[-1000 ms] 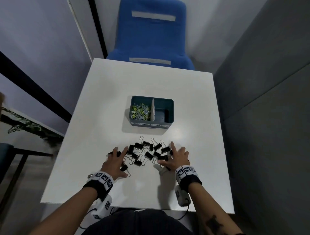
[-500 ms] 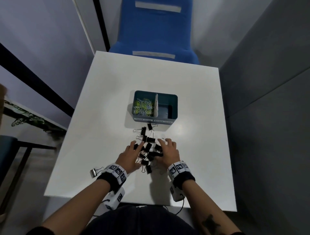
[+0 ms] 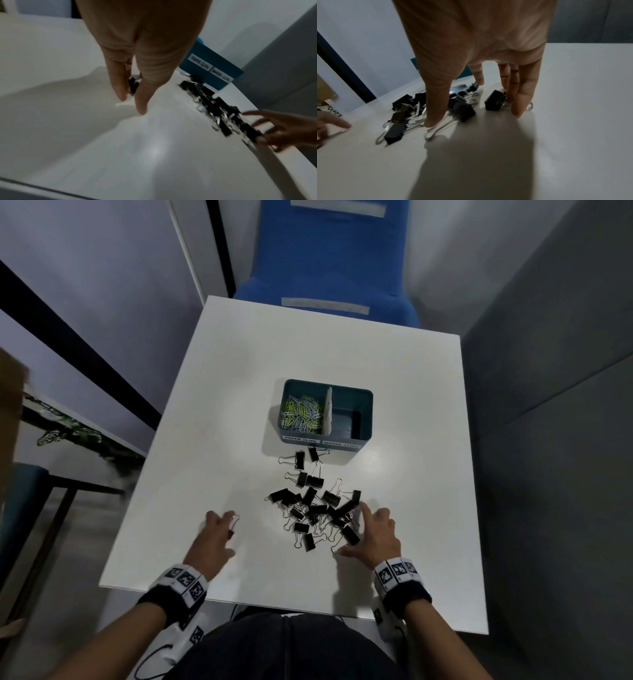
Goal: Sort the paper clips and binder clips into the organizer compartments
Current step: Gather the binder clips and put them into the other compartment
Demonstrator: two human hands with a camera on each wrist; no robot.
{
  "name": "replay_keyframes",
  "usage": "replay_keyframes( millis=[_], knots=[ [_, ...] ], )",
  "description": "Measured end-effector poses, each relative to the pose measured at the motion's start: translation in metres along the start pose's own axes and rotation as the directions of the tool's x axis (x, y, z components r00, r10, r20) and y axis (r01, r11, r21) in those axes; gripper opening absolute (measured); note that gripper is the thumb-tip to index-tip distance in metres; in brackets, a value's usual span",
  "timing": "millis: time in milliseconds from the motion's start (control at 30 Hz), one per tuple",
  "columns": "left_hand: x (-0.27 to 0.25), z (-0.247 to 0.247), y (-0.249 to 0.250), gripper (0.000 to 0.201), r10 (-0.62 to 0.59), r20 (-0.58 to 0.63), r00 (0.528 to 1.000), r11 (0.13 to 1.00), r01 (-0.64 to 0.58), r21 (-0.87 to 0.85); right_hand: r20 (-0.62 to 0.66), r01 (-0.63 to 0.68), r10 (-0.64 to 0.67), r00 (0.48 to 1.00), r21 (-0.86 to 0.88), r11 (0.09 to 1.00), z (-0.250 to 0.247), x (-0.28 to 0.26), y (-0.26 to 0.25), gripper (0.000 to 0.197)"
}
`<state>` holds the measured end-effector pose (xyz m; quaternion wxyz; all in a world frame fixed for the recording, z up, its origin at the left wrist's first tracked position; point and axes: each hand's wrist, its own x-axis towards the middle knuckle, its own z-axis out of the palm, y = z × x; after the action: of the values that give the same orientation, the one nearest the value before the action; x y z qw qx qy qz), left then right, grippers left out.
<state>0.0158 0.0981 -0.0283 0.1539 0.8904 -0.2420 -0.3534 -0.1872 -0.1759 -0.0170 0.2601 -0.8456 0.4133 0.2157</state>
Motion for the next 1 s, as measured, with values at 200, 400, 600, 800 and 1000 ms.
replay_keyframes(
  millis=[200,400,600,800,1000],
  knots=[
    [0.018,0.024,0.051,0.049,0.301,0.048,0.952,0.954,-0.301,-0.002,-0.012,0.028,-0.028,1.000,0.022,0.999,0.007,0.005,-0.021,0.111],
    [0.059,-0.003,0.102,0.075,0.374,-0.035,0.927,0.905,-0.356,0.234,-0.052,0.019,-0.020,0.998,-0.012,1.000,0.013,-0.003,-0.021,0.128],
    [0.111,0.000,0.153,0.145,0.246,0.347,0.905,0.790,-0.395,0.469,-0.037,0.063,-0.067,0.997,-0.097,0.993,0.021,0.006,-0.029,0.142],
    [0.109,0.017,0.164,0.127,0.322,0.388,0.864,0.678,-0.496,0.542,0.008,0.074,-0.074,0.997,-0.060,0.995,0.006,0.025,-0.034,0.122],
    [0.087,0.018,0.156,0.089,0.465,0.280,0.840,0.690,-0.541,0.480,-0.037,0.158,-0.158,0.987,-0.004,0.987,-0.006,0.032,-0.030,0.066]
  ],
)
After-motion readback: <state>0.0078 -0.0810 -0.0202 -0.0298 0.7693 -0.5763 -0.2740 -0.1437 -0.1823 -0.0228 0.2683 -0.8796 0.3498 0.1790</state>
